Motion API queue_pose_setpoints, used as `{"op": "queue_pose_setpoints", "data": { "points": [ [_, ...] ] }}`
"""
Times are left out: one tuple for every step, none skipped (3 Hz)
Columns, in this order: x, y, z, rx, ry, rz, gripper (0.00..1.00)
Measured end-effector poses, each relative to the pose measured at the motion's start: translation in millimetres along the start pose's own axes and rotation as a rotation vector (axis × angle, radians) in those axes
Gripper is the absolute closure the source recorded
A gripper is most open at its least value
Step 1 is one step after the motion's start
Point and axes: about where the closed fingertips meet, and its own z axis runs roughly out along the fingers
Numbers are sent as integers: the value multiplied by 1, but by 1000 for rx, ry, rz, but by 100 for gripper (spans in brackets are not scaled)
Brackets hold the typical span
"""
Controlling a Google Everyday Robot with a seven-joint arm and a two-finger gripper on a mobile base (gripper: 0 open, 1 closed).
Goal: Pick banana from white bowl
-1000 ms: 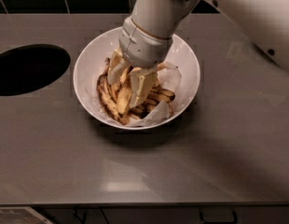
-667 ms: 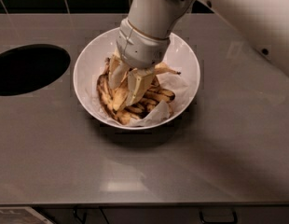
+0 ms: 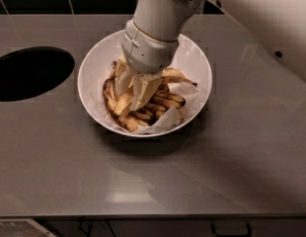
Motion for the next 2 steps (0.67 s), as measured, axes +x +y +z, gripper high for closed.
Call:
{"op": "queue_pose_setpoints", "data": {
  "points": [
    [-2,-1,-4,15,0,-2,100],
    [-11,2,-30,73,1,-5,100]
  ]
}}
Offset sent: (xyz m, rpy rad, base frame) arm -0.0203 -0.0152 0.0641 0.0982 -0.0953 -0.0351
